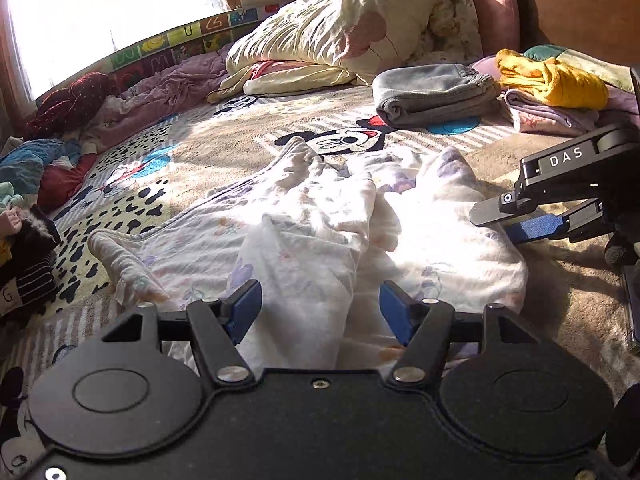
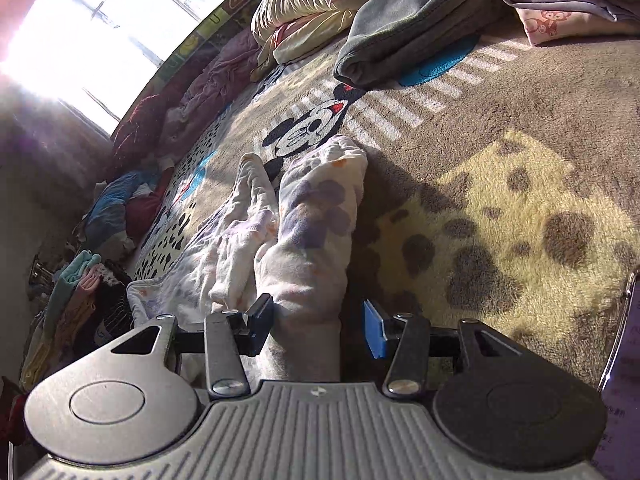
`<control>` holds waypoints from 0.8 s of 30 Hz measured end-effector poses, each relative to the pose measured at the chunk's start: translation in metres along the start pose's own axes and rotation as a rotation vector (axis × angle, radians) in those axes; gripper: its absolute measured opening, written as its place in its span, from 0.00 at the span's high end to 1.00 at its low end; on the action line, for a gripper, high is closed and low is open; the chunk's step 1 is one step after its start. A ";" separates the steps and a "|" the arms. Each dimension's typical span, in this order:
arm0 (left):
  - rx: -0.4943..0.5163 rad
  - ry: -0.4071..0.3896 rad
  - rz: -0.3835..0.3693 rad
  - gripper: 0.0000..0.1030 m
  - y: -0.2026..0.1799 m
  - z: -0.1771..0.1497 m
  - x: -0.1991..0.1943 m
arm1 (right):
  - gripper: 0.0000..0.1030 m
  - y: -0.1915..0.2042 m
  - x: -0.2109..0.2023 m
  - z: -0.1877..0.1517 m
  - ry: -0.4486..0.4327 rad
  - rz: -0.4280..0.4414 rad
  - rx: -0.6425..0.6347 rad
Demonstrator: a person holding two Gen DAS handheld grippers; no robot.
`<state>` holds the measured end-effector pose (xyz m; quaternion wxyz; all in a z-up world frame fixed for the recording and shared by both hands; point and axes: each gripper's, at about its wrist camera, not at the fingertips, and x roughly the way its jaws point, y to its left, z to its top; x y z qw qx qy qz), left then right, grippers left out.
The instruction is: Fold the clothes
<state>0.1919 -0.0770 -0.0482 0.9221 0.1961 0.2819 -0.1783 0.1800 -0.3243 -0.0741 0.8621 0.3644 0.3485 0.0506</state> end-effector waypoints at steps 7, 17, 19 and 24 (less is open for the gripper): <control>-0.110 0.013 0.057 0.89 0.022 -0.010 -0.001 | 0.51 -0.016 0.001 -0.010 0.027 0.080 0.117; -1.056 -0.126 0.126 0.91 0.158 -0.101 -0.072 | 0.51 -0.005 0.004 -0.019 0.044 0.108 0.113; -1.241 -0.140 0.170 0.91 0.174 -0.135 -0.087 | 0.51 -0.007 0.003 -0.020 0.043 0.113 0.127; -1.517 -0.120 0.264 0.81 0.188 -0.195 -0.118 | 0.51 -0.012 0.003 -0.018 0.030 0.119 0.157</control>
